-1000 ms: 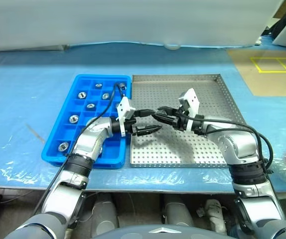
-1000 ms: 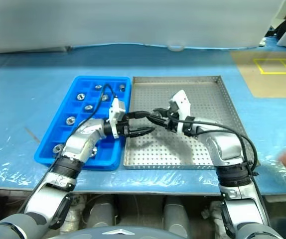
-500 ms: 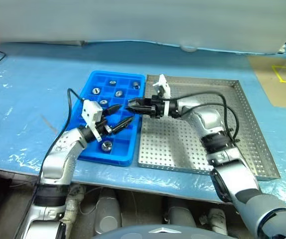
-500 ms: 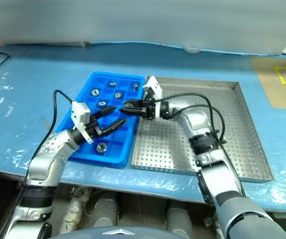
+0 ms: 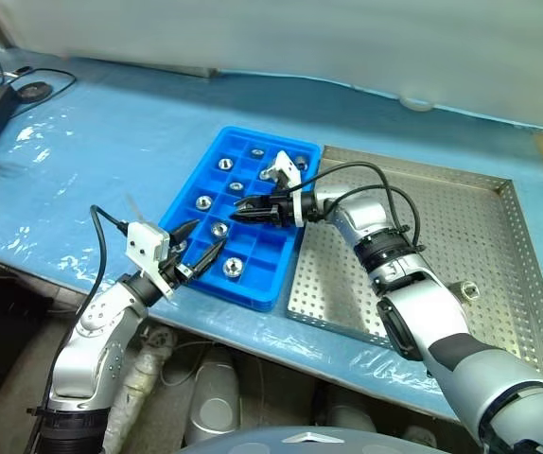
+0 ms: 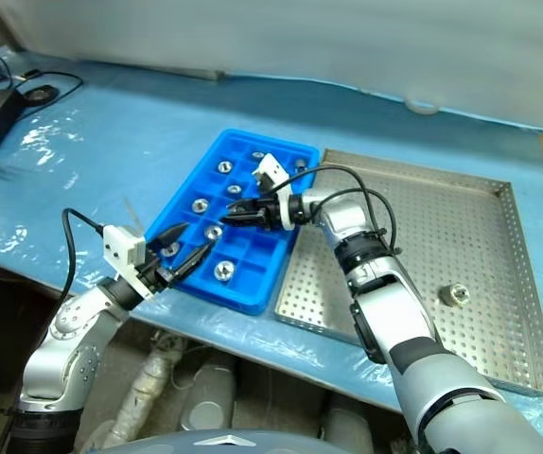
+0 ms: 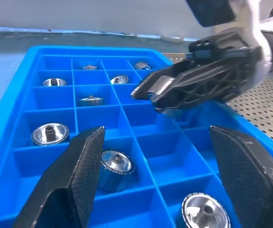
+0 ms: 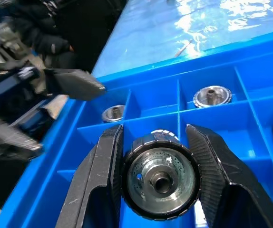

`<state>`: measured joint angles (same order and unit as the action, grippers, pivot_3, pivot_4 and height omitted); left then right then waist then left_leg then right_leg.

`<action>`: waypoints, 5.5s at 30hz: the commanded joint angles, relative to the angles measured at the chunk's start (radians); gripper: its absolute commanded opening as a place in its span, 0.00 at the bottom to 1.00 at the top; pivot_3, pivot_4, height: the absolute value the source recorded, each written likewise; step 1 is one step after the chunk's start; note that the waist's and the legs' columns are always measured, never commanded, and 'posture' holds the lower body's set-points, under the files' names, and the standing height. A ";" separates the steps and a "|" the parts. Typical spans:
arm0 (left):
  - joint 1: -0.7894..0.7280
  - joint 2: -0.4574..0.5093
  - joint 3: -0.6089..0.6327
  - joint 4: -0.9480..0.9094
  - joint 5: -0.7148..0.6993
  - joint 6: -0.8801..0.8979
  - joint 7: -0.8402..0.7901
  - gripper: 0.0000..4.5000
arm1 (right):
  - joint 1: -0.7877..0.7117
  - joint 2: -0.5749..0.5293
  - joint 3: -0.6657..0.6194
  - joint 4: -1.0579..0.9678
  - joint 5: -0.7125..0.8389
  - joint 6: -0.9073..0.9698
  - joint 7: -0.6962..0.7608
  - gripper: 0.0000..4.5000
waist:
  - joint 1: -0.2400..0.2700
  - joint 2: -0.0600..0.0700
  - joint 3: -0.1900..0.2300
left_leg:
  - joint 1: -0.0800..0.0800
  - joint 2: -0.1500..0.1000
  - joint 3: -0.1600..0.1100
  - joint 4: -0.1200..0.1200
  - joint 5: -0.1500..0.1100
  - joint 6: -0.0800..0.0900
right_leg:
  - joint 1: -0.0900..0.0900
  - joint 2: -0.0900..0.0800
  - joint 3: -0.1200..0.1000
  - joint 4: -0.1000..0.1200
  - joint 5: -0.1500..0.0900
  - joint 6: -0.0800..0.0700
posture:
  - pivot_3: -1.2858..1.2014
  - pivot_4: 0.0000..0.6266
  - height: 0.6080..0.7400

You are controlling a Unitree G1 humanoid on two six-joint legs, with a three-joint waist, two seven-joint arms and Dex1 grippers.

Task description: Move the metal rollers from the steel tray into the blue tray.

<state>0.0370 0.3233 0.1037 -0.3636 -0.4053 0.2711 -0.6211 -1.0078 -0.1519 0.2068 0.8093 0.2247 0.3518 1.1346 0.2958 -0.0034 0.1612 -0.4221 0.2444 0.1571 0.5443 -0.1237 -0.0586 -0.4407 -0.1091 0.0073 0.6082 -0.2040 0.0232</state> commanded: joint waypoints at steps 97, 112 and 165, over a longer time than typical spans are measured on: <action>-0.166 -0.058 -0.117 0.153 0.089 -0.072 -0.079 0.82 | 0.098 -0.125 -0.083 -0.343 0.203 0.179 0.068 0.37 | -0.117 0.001 0.000 | 0.007 -0.001 0.016 0.003 -0.003 0.005 | -0.001 -0.001 0.014 -0.002 0.004 0.002 | 0.72 0.24 1.00; -0.072 0.008 -0.103 0.057 0.064 -0.029 -0.025 0.82 | 0.169 -0.113 0.099 -0.298 0.010 0.078 0.160 0.37 | -0.008 0.002 0.000 | 0.004 -0.001 0.009 0.002 -0.001 0.002 | -0.001 0.000 0.010 -0.001 0.002 0.002 | 0.73 0.24 1.00; -0.628 -0.155 -0.238 0.740 0.105 -0.253 -0.388 0.82 | 0.526 -0.269 -0.342 -0.796 0.127 0.187 -0.451 0.87 | -0.253 0.001 -0.002 | 0.013 -0.004 0.017 0.003 0.000 0.002 | 0.002 0.001 0.021 -0.001 0.005 0.005 | 0.46 0.24 1.00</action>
<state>-0.5994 0.1655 -0.1582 0.4155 -0.2922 0.0386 -1.0212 -0.4621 -0.4220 -0.1321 0.0094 0.3523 0.5759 0.6895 0.0432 -0.0024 0.1589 -0.4096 0.2404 0.1739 0.5470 -0.1242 -0.0562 -0.4385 -0.1084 0.0281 0.6065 -0.1990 0.0286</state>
